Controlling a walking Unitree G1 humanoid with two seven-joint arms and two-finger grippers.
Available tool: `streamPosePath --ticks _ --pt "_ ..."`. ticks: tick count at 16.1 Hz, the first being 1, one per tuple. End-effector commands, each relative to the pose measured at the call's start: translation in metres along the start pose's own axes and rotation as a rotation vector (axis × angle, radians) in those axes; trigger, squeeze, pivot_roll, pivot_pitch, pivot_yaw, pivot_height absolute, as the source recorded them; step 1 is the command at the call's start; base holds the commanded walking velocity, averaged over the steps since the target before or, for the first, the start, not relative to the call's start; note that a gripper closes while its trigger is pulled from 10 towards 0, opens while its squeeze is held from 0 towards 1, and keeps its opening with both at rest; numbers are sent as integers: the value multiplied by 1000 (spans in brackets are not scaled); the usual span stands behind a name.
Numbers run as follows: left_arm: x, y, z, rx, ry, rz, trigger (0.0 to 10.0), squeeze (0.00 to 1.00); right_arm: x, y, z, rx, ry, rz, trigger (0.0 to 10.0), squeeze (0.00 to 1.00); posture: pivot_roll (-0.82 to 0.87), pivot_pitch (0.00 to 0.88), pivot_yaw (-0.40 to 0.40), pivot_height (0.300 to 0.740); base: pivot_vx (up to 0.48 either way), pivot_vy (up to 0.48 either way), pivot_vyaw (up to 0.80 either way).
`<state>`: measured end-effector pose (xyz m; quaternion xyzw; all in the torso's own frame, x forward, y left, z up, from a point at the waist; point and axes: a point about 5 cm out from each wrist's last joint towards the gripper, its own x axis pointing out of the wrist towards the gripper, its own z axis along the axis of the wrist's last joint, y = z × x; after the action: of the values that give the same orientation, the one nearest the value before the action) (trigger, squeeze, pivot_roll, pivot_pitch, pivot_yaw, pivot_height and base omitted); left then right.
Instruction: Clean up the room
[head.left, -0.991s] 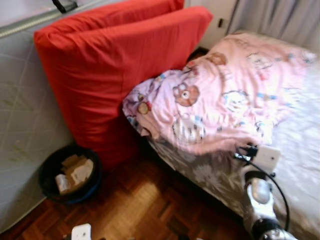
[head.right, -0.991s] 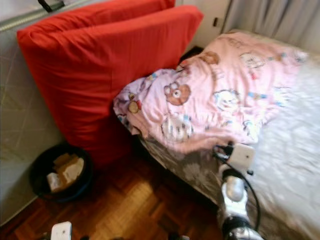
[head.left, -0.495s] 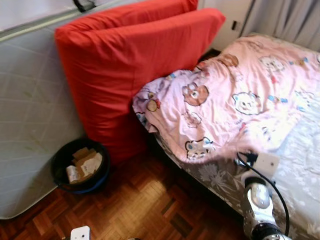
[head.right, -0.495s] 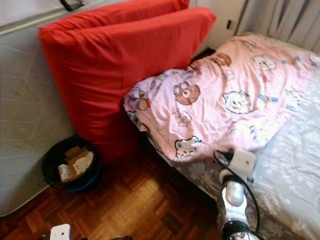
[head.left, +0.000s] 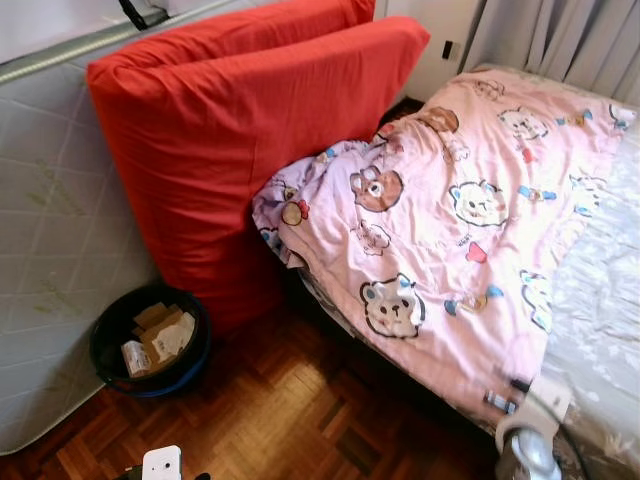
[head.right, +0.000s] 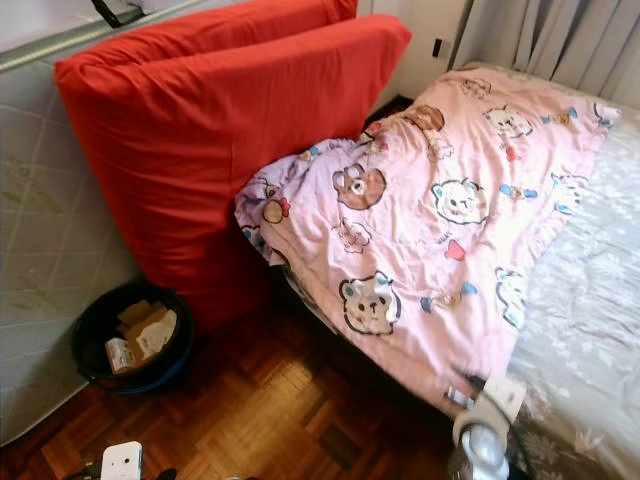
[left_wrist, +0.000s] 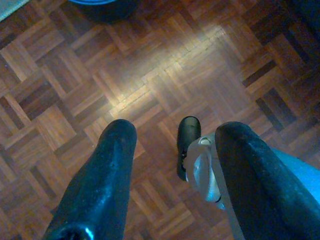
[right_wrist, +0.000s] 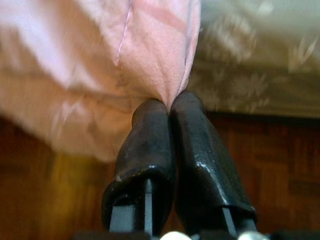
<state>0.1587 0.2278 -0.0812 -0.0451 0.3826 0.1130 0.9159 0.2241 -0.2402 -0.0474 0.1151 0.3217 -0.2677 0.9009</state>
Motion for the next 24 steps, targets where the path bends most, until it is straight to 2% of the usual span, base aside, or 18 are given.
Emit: streamPosePath --ticks 1,2,7,13,14,15,16,18,24 --pt "-3 5 -9 26 41 3 10000 0 -3 -4 -16 -33 76 0 10000 0 103 137 -4 740 0 0 0" --pt "-3 5 -9 35 41 -2 10000 0 -6 -5 -26 -52 115 12 10000 0 104 134 -4 740 0 0 0" --pt "-3 5 -9 42 42 -5 10000 0 -11 5 -40 -88 169 107 10000 0 105 137 -5 740 0 0 0" --pt "-3 5 -9 47 42 -3 10000 0 -10 0 -40 -91 177 86 10000 0 106 140 -3 740 0 0 0" --pt "-3 5 -9 48 42 -4 10000 0 -10 1 -40 -86 179 91 10000 114 105 141 -2 740 0 0 0" --pt "-3 5 -9 48 42 -4 10000 0 -10 1 -39 -79 175 92 10000 180 105 141 -2 740 0 0 0" --pt "-3 5 -9 48 42 -4 10000 0 -10 0 -39 -81 177 91 10000 855 105 141 -2 740 0 0 0" --pt "-3 5 -9 48 42 -4 10000 0 -10 1 -40 -84 184 99 10000 992 105 141 -2 740 0 0 0" --pt "-3 5 -9 49 44 -5 10000 0 -12 1 -46 -110 208 114 10000 969 103 140 -4 740 0 0 0"
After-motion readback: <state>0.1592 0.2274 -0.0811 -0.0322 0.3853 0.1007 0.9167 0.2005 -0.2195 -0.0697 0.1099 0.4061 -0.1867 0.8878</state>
